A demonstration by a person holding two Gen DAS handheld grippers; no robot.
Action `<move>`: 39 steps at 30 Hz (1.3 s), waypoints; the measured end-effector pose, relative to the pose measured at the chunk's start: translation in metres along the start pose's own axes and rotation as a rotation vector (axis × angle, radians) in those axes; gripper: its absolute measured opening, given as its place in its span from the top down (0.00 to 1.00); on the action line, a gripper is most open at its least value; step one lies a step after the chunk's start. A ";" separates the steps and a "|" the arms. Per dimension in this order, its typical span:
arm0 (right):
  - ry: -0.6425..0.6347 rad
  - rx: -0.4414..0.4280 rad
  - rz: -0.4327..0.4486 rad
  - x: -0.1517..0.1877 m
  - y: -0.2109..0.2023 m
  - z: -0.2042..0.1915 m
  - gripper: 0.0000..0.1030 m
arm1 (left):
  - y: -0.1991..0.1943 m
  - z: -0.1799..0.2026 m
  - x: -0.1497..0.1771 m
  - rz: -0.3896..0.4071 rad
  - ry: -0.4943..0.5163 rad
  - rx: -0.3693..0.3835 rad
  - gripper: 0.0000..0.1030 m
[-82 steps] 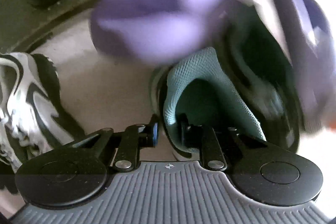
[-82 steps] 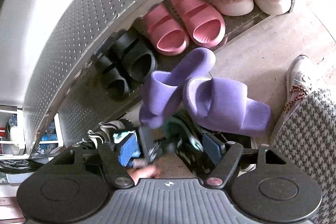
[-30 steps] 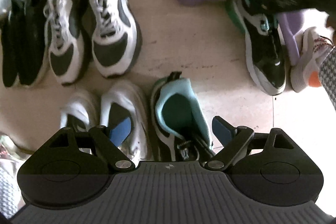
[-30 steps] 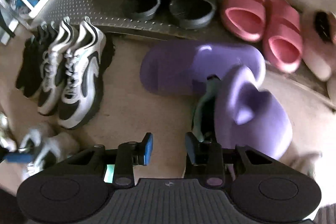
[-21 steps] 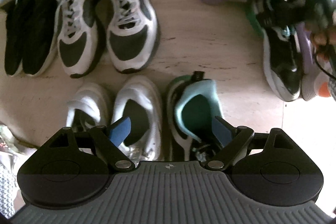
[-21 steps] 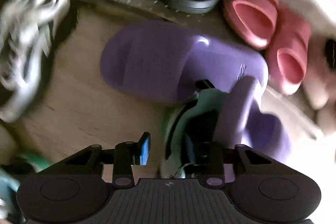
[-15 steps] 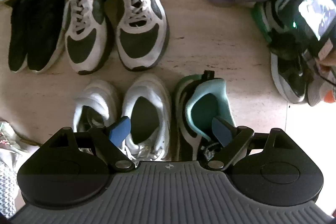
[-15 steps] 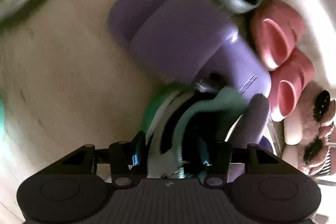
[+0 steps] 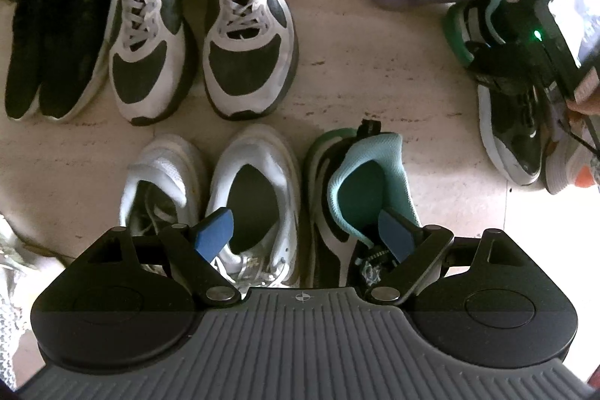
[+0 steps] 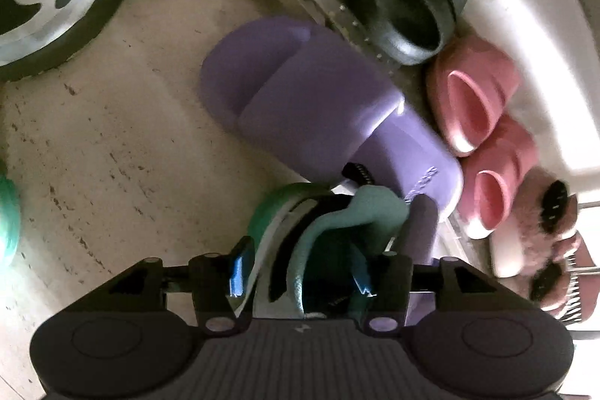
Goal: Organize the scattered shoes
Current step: 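Carry the second teal sneaker with the right gripper beside the first, open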
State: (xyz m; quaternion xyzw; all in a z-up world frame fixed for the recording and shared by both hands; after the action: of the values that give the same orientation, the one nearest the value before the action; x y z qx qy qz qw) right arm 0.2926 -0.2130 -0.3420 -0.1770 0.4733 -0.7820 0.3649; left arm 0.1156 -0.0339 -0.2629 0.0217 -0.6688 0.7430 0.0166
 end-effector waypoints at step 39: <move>1.029 -0.727 -0.396 0.109 -0.096 -0.027 0.41 | -0.030 0.009 0.030 0.049 0.026 -0.022 0.14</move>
State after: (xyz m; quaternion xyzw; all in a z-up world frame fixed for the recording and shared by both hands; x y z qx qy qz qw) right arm 0.1643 -0.2499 -0.2795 0.0238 0.7798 -0.6094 -0.1416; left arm 0.0875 -0.0394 -0.2301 -0.0046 -0.6769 0.7360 0.0075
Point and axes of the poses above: each gripper's, at about its wrist camera, not at the fingertips, and y roughly the way its jaws point, z to its right, x to its underside, the point moved 9 cm from there along y, roughly the way its jaws point, and after that the axes turned 4 degrees about -z, right-handed, at the moved point
